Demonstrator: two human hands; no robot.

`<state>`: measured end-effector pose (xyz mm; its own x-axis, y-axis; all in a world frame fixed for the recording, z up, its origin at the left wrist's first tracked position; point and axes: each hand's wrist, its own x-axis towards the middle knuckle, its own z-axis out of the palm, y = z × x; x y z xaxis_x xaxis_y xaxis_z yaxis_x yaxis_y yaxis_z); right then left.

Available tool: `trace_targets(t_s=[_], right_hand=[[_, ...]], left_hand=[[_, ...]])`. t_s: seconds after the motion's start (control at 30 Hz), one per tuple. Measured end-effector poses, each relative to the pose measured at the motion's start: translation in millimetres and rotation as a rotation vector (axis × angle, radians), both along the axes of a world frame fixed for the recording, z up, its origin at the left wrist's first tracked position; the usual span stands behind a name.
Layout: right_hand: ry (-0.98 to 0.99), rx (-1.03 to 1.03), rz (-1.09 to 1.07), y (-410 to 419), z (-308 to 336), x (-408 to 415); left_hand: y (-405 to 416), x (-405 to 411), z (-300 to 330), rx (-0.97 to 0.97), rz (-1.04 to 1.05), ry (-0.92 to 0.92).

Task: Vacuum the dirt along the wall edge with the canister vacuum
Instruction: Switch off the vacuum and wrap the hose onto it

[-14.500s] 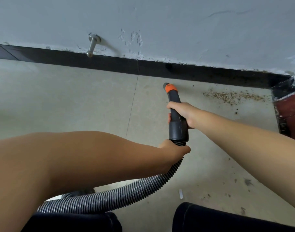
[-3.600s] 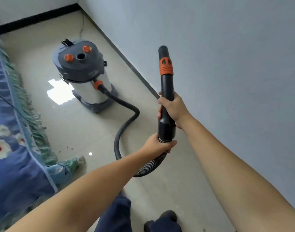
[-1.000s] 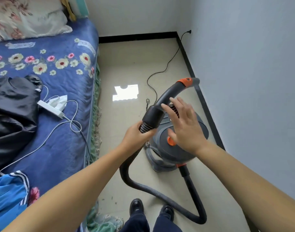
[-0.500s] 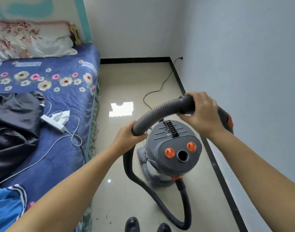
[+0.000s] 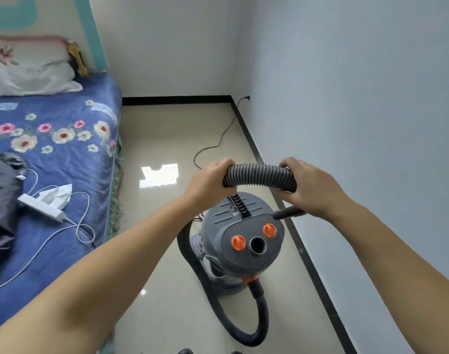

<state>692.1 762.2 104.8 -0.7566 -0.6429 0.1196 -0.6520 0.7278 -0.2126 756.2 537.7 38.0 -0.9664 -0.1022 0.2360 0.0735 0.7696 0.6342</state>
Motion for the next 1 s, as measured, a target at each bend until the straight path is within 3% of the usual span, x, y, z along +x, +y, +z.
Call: trace_targets(t_s=[0.1,0.23,0.37,0.47,0.87,1.0], right_hand=[[0.09,-0.006,0.039,-8.5,8.1,-6.3],[0.236,-0.012,0.054,7.2,7.9,-29.1],[0.242,-0.039,-0.087,38.5,-19.0,-62.9],[0.127,-0.008,-0.223,63.3,-62.5,-90.7],[-0.569,0.091,-0.442,55.9,-256.9,-219.4],[-0.731,0.05,-0.291,26.7,-300.7,-242.0]], left_hand=[[7.6,-15.8,14.6,-0.063,-0.033,0.048],[7.4,-32.2,5.4,-0.011,-0.039,0.074],[15.1,-56.1,-41.6,0.1,0.026,-0.149],[15.8,-77.1,-83.3,0.109,0.066,-0.297],[-11.4,-214.0,-206.6,-0.09,-0.097,-0.452],[2.6,-247.6,-257.4,-0.19,-0.231,-0.467]])
